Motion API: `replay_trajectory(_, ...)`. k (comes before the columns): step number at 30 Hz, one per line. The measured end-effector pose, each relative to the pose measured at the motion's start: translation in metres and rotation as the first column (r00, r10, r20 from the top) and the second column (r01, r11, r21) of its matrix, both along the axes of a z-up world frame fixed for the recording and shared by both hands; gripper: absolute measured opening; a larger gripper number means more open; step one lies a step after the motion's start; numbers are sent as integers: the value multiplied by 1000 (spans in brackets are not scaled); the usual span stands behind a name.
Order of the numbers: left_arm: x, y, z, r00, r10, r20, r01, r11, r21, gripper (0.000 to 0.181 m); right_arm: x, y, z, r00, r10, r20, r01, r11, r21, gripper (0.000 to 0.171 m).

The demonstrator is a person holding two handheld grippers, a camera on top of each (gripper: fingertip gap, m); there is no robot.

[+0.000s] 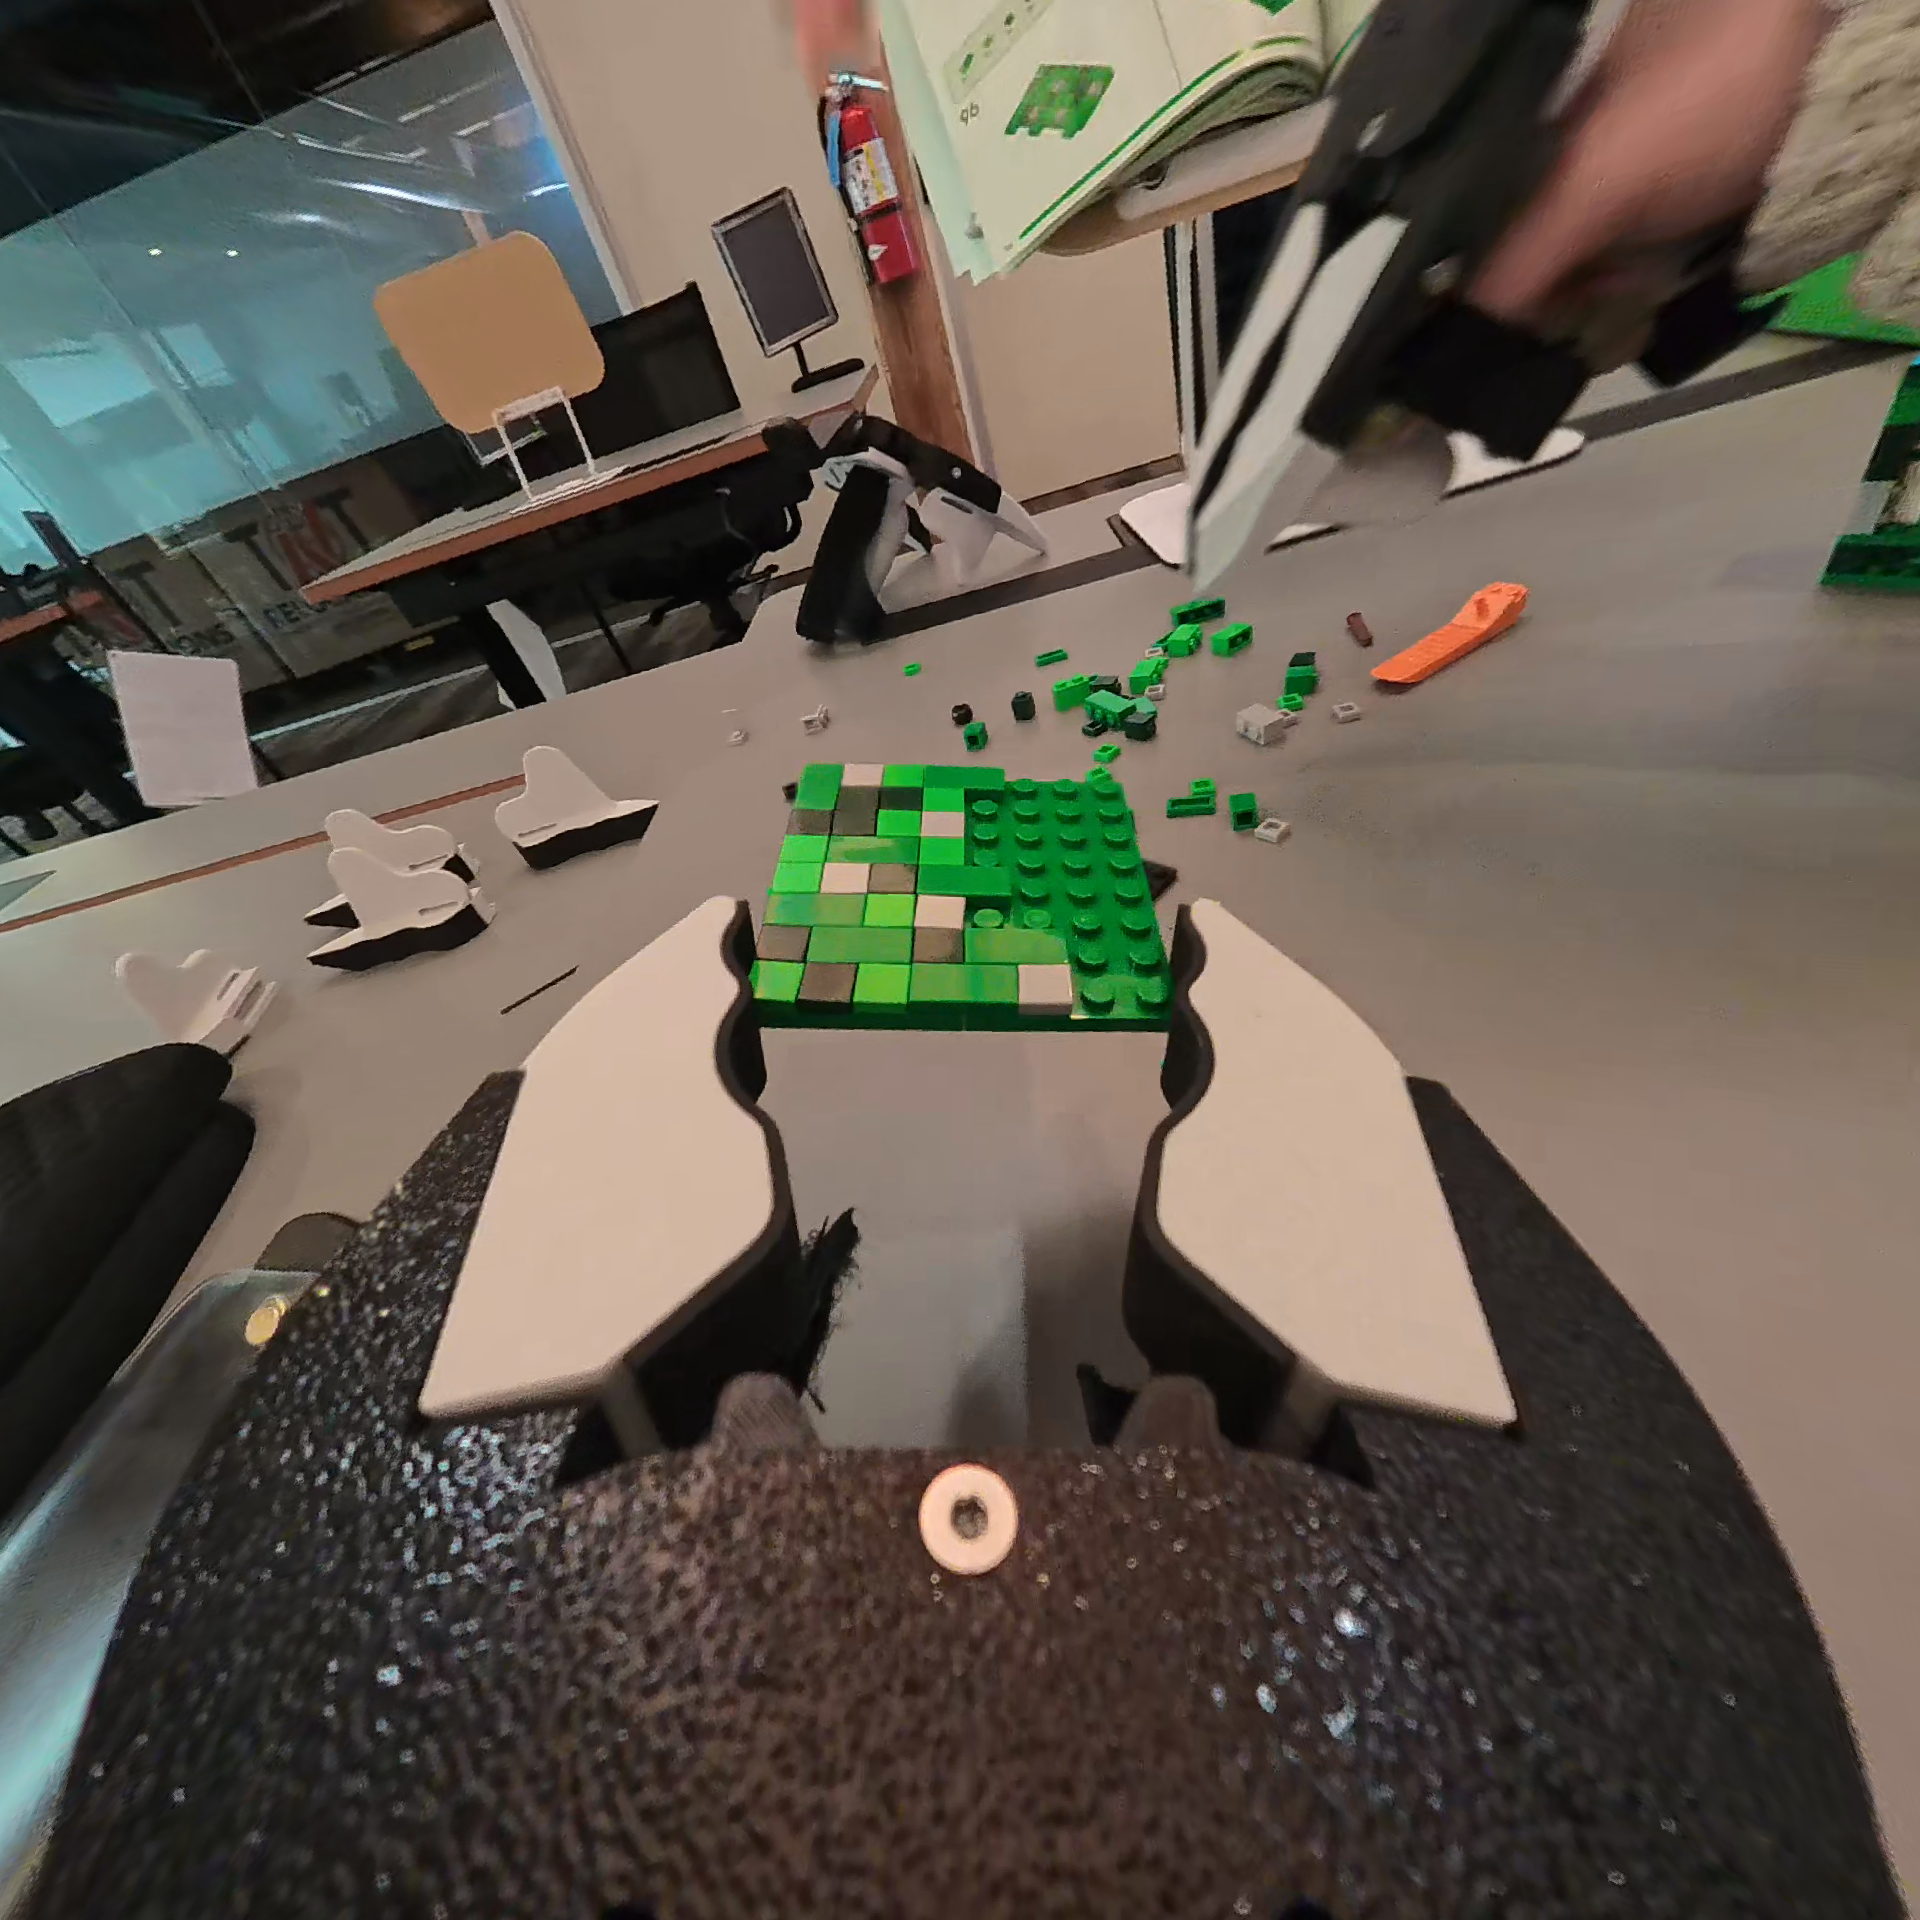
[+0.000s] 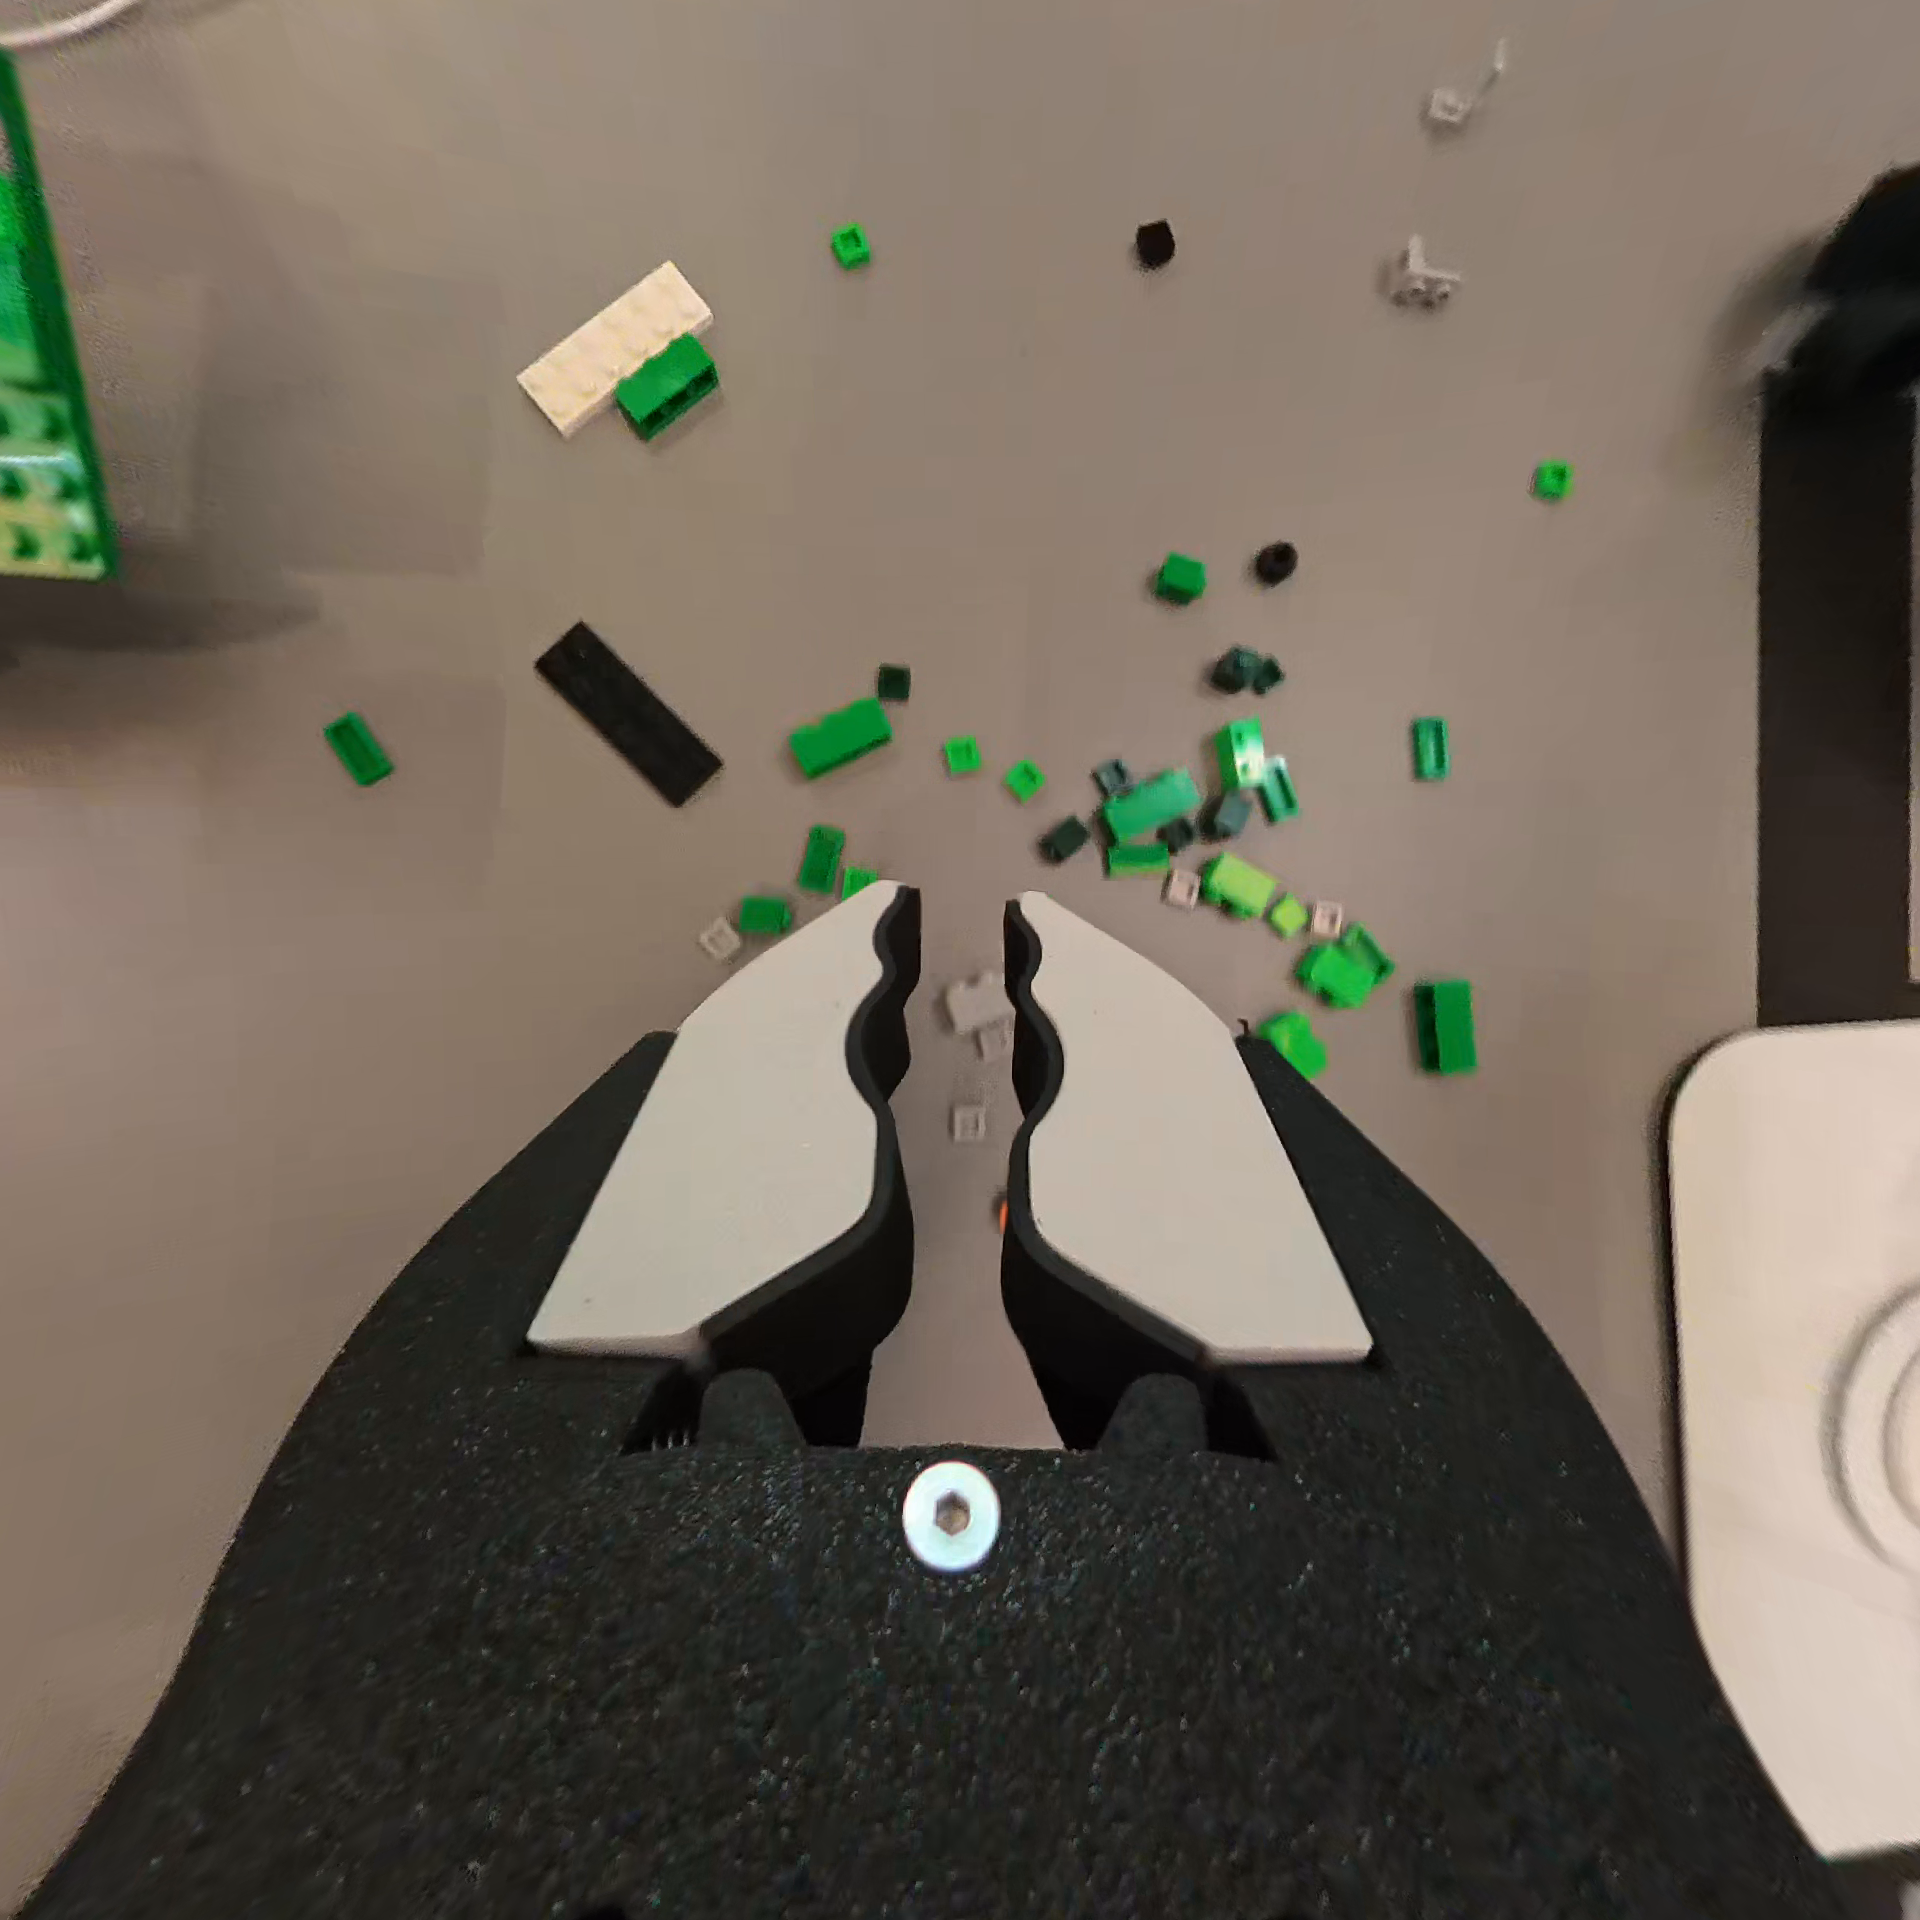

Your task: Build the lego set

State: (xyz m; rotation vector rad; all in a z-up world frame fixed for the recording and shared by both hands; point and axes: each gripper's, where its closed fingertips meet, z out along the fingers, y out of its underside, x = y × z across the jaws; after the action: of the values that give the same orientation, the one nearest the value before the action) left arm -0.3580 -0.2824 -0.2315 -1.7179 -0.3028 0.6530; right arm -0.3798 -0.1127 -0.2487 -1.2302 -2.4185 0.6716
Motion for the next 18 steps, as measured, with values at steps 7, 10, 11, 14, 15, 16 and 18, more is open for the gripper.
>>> replay_trajectory(7,5,1,3,999,-32,-13,32,999,17,75,-36,-27,-16,991,58,121,-57,998,-16,14)
replay_trajectory(10,6,2,1,999,-40,-19,40,999,2,75,-35,-29,-29,969,59,239,-59,998,-8,8)
replay_trajectory(11,6,2,1,999,-41,-19,41,999,1,75,-33,-29,-34,956,48,289,-51,999,2,5)
replay_trajectory(14,7,3,1,999,-44,-19,44,999,0,75,-33,-26,-45,943,29,330,-47,998,46,0)
replay_trajectory(15,7,3,1,999,-45,-20,45,999,0,75,-33,-25,-48,940,24,340,-44,998,52,0)
replay_trajectory(16,7,3,1,999,-47,-21,47,999,0,75,-33,-26,-50,936,23,351,-42,998,47,0)
replay_trajectory(18,8,3,1,999,-49,-20,49,999,-2,75,-33,-25,-54,933,20,360,-40,998,49,0)
